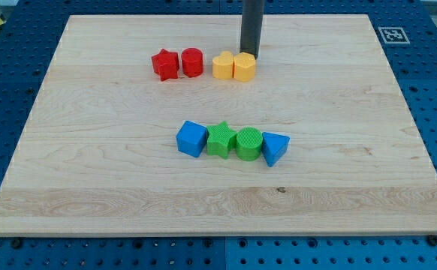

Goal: Nudge the yellow heart a bit down

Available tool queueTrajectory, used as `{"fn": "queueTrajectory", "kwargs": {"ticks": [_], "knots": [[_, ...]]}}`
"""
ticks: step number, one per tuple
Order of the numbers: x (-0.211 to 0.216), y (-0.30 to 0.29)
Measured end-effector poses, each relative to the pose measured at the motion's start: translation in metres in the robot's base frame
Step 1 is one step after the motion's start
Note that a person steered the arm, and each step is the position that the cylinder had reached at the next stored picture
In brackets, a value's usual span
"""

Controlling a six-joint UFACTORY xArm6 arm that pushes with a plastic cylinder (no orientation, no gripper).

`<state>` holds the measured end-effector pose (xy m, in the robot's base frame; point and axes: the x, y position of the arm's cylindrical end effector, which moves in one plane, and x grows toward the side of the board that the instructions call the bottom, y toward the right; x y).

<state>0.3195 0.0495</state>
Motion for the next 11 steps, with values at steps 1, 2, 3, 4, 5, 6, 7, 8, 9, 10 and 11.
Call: {"fn": "queueTrajectory", "kwargs": {"ticks": [1,2,3,4,5,6,7,8,9,10,11], "knots": [[0.007,0.000],[-0.005,0.000],[-0.030,-0.016],[-0.031,-0.040],[-0.030,-0.054],[-0.027,-0.057],[-0.025,-0.057],[-0.020,-0.057],[-0.012,-0.057],[-0.006,-0.057],[-0.002,-0.057]]}}
